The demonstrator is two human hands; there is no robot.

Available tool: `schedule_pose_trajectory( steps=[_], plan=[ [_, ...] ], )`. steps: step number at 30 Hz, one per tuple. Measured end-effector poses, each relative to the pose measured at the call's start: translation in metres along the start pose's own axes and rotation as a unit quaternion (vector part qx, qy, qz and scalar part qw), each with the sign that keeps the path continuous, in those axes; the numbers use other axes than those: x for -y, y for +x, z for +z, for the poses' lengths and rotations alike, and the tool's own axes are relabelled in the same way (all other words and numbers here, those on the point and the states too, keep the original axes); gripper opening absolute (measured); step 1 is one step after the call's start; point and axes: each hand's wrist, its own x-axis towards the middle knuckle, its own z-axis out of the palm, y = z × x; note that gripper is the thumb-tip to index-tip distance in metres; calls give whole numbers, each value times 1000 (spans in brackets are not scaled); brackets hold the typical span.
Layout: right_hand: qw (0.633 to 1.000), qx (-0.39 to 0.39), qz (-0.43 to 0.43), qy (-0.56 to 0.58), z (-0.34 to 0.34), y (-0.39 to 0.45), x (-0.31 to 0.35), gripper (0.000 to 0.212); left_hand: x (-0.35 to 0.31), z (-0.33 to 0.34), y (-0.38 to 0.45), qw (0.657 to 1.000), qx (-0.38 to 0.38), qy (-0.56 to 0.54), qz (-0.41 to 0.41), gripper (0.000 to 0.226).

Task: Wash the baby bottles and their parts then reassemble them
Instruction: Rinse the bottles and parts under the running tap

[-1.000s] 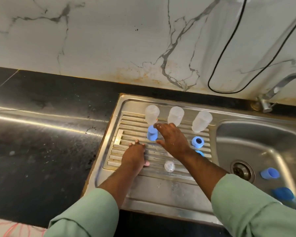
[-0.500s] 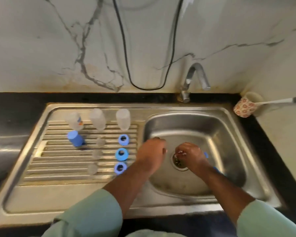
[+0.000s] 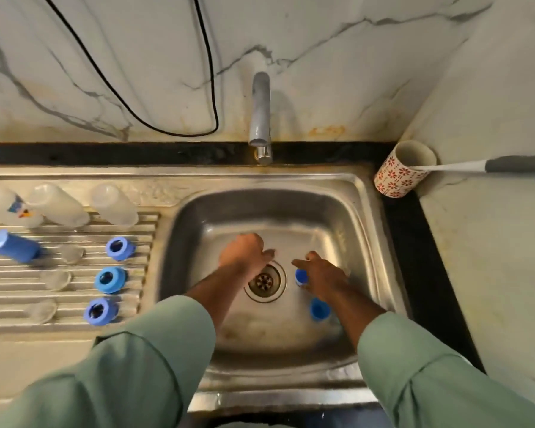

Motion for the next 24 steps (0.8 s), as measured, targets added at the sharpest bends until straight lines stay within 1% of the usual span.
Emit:
schedule_pose_trajectory(
  steps=[1,3,5,7,9,11,14,15,18,19,21,22,24],
  plan=[
    [1000,18,1,-16,1,6,0,62,-4,-7,8,1000,-15,-21,-2,35],
    [998,42,-2,-47,7,14,-1,63,-9,-24,19,995,-58,-85,4,26],
    [998,39,-10,-52,14,18,-5,57,-17,-42,31,982,-119,-147,20,31],
    [1000,8,-8,-10,19,23,-9,54,-25,-61,46,965,-180,-187,37,45],
    [997,-55,-3,54,16,25,-6,55,-32,-76,68,960,-207,-184,50,54],
    [987,-109,-13,119,9,27,5,57,-34,-89,85,962,-194,-181,63,55],
    [975,-145,-42,161,-5,32,27,62,-31,-105,102,963,-188,-171,85,62],
    [972,-153,-47,169,-9,35,34,63,-33,-112,101,964,-188,-162,97,60],
    [960,-172,-51,215,-15,43,57,67,-35,-135,98,968,-163,-148,121,33],
    [951,-190,-47,239,-17,44,63,64,-35,-142,97,974,-151,-114,123,27],
    [930,-228,-34,286,-19,47,72,57,-36,-157,93,985,-121,-58,104,22],
    [921,-238,-27,307,-19,48,75,56,-34,-160,94,988,-111,-34,102,18],
    [912,-244,-17,330,-18,49,82,54,-30,-162,98,991,-95,-1,93,20]
  ],
)
